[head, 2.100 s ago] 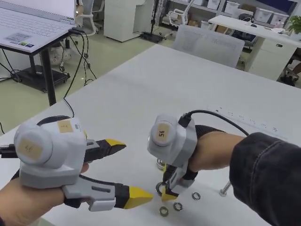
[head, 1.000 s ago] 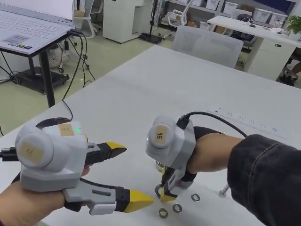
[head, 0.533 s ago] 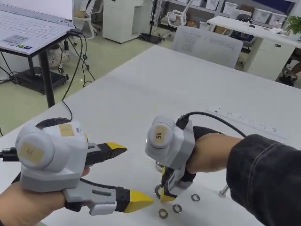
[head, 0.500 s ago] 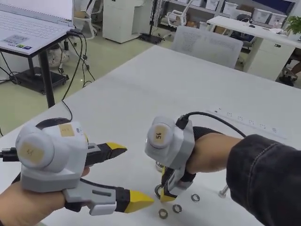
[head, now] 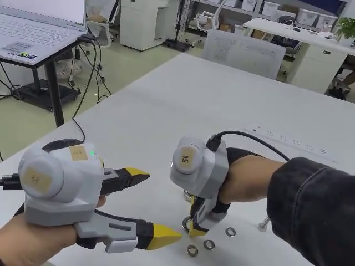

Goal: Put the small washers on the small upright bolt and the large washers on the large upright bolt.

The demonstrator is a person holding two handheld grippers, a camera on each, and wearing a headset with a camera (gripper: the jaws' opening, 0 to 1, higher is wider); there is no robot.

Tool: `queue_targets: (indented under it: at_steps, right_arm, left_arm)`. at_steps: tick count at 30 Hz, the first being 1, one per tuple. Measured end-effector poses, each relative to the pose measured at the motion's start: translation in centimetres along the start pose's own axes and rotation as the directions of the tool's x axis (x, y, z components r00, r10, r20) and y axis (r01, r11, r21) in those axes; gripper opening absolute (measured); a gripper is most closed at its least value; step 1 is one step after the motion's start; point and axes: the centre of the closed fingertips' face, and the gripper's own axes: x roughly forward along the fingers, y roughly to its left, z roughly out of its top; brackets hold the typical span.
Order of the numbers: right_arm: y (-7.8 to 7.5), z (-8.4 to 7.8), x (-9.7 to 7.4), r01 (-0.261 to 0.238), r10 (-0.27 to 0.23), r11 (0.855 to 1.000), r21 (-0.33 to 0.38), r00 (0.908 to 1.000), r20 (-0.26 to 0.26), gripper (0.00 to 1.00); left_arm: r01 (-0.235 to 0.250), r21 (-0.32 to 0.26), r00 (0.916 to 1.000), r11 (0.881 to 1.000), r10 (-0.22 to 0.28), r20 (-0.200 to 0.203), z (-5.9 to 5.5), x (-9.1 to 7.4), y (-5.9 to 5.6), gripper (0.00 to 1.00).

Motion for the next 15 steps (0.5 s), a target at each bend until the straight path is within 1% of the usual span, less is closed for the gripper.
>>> queue_targets:
  at_steps: [8, 15]
  right_arm:
    - [-0.05, -0.04, -0.01, 0.000, 0.000, 1.000, 0.006, 1.0000, 0.002, 0.23]
    - [0.00, -0.51, -0.09, 0.001, -0.001, 1.000, 0.006, 0.9999, -0.016, 0.23]
  left_arm:
    - [0.001, 0.000, 1.0000, 1.000, -0.001, -0.002, -0.01, 0.07, 0.03, 0.75]
    - [0.001, 0.001, 1.0000, 1.000, -0.001, -0.004, -0.03, 0.00, 0.12, 0.75]
